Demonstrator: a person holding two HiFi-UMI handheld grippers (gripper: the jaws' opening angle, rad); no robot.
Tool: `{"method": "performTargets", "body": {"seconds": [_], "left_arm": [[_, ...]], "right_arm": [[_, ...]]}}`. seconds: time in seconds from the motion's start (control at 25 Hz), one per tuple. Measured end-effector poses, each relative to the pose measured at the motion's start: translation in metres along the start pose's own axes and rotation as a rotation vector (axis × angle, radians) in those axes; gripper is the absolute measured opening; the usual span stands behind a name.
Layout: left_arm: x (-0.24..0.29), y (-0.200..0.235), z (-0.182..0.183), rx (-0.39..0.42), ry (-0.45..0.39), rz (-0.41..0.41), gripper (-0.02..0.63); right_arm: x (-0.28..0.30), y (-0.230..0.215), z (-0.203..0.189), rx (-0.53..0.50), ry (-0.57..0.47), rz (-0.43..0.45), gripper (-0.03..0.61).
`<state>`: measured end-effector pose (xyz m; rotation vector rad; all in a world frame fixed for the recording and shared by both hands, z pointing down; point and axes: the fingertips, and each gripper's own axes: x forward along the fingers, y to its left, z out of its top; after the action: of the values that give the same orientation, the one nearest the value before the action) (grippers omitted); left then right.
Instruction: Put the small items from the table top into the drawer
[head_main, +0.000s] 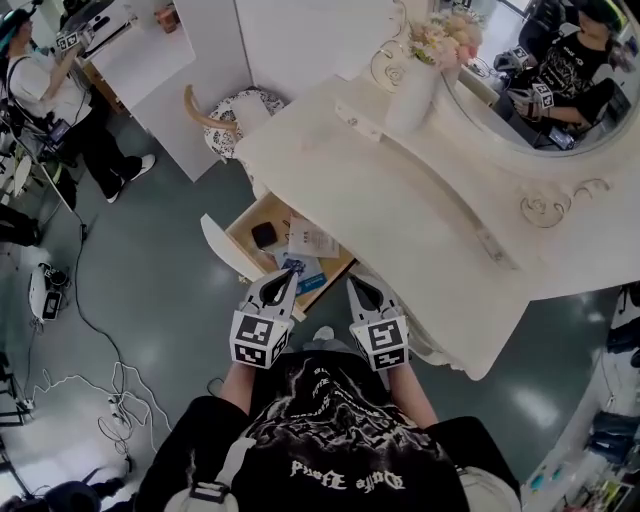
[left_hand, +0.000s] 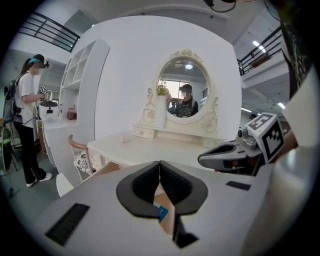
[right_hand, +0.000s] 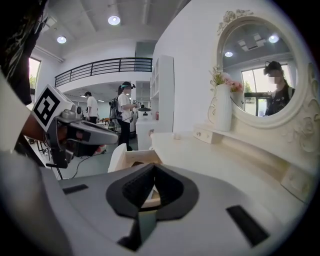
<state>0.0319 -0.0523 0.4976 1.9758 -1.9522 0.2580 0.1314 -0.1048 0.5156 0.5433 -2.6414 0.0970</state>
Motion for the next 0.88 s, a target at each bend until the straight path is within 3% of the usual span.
{"method": "performTargets", "body": {"seconds": [0.56, 0.88], "left_arm": [[0.010, 0.004, 0.014, 0.004, -0.028, 0.009, 0.015], [0.015, 0.034, 0.020, 0.004, -0.034, -0.011, 0.015]], "right_arm": [[0.010, -0.003, 0.005, 0.007, 0.002, 0.027, 0.011], [0.033, 0.000, 0.018, 0.015, 0.007, -0.002, 0.011]]}}
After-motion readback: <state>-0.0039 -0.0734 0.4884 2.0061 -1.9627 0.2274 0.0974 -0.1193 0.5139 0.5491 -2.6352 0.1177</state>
